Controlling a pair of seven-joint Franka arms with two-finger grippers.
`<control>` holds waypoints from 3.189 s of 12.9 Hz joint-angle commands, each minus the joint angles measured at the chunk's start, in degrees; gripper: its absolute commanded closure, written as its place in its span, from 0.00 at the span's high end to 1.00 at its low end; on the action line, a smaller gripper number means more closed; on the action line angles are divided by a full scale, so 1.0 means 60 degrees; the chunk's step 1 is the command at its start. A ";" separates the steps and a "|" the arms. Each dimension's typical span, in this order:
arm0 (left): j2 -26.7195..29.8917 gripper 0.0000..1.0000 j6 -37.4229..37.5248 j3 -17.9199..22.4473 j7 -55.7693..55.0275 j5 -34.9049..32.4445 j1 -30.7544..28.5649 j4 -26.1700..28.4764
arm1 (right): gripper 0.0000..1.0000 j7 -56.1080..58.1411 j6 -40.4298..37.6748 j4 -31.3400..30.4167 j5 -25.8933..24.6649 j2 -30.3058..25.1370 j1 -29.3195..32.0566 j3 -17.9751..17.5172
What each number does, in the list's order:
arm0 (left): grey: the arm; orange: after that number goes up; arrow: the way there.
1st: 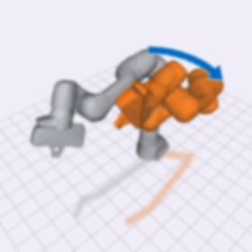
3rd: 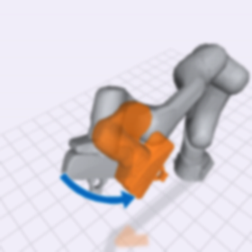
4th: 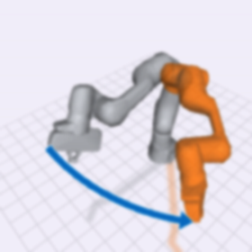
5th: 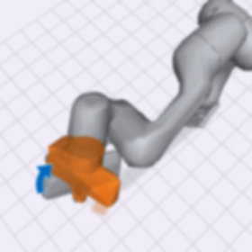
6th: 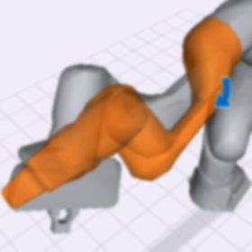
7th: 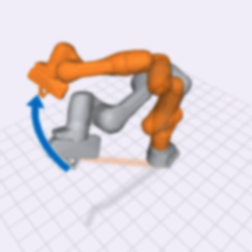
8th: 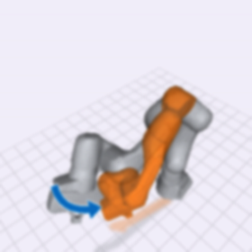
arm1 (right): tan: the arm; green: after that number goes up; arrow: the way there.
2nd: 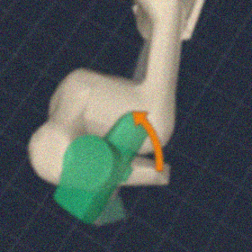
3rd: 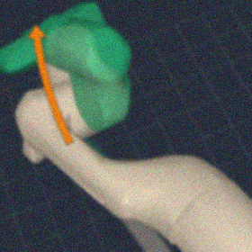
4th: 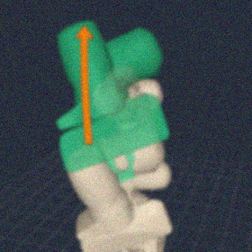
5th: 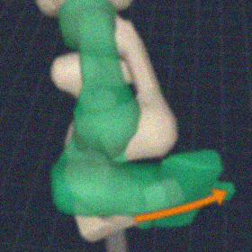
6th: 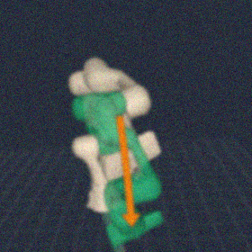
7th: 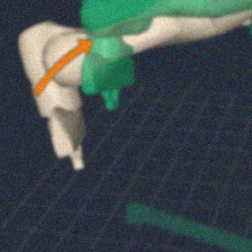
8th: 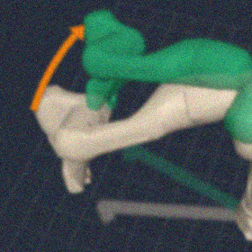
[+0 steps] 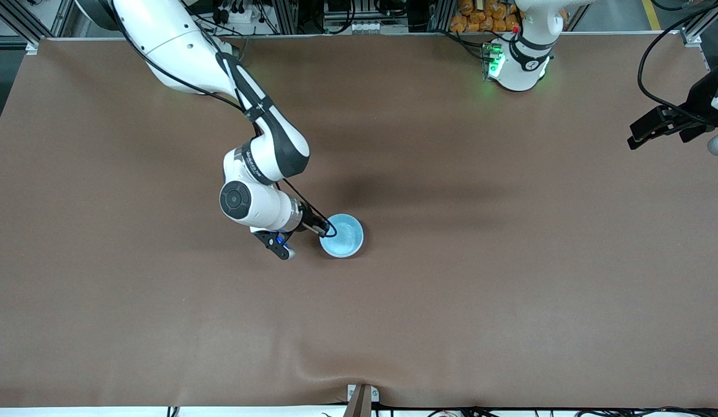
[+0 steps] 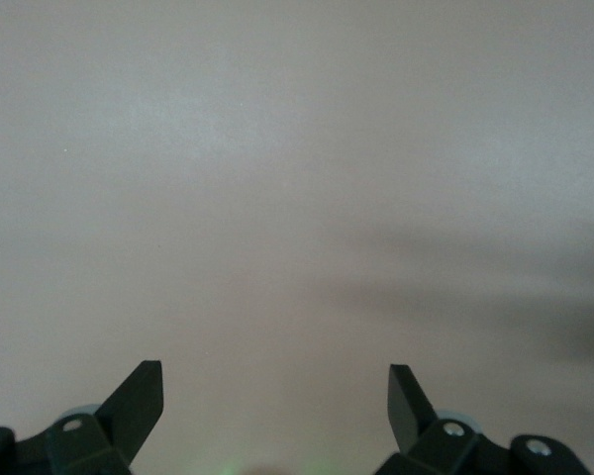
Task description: Stack pink and blue bowls on white bowl
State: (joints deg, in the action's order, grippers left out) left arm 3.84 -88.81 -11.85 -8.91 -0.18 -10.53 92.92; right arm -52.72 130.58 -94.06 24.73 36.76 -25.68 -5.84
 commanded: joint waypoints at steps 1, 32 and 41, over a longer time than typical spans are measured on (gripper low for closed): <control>0.0180 1.00 0.0066 -0.0120 0.0036 -0.0014 -0.0062 0.0025 | 1.00 -0.0090 -0.1393 0.1081 -0.0005 -0.0018 0.0148 0.0078; -0.0011 1.00 0.0242 -0.0237 0.0197 0.0323 -0.0135 -0.0004 | 1.00 0.8641 -0.7756 0.1347 -0.4517 -0.6099 0.4338 0.0387; 0.0091 1.00 0.0358 -0.0311 0.0225 0.0323 -0.0208 -0.0077 | 1.00 0.8656 -0.7818 0.1292 -0.4913 -0.6215 0.4440 0.0401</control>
State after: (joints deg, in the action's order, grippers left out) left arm 3.65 -88.00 -13.33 -8.14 0.90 -11.15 93.07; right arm -1.70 84.66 -87.32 -3.50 -0.57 0.15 -2.99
